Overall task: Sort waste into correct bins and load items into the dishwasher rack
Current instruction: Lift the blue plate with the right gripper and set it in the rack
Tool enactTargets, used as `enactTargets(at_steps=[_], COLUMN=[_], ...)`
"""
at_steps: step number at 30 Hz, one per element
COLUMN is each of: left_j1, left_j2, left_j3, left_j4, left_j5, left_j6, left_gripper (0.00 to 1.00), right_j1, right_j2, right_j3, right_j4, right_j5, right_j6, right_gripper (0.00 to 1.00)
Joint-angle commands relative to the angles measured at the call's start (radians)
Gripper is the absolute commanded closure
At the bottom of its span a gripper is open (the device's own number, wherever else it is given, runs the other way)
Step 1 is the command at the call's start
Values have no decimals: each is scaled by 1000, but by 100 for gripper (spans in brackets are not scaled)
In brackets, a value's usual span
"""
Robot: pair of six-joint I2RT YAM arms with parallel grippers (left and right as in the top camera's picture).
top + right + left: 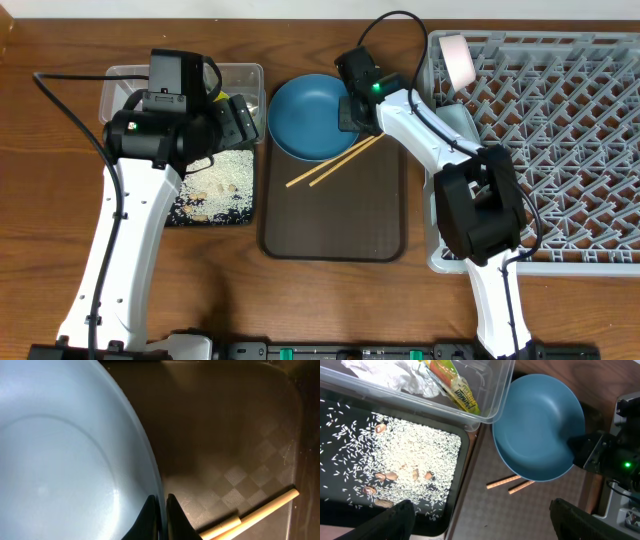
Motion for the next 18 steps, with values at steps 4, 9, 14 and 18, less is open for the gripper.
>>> enactTargets(at_steps=[4, 9, 14, 18], left_j1=[4, 4, 4, 4], left_j2=[3, 3, 3, 3], left_j3=[-3, -3, -3, -3], left_j4=[-3, -3, -3, -3], left_j5=[-9, -9, -9, -9], left_j6=[6, 6, 6, 6], left_gripper=[11, 11, 11, 11], right_j1=[-44, -72, -105, -160], right_j2=[-19, -144, -357, -542], right_j3=[-5, -3, -3, -3], right_j4=[-35, -42, -42, -66], right_j5=[30, 31, 86, 291], right_j6=[-1, -35, -58, -73], right_gripper=[99, 99, 99, 99])
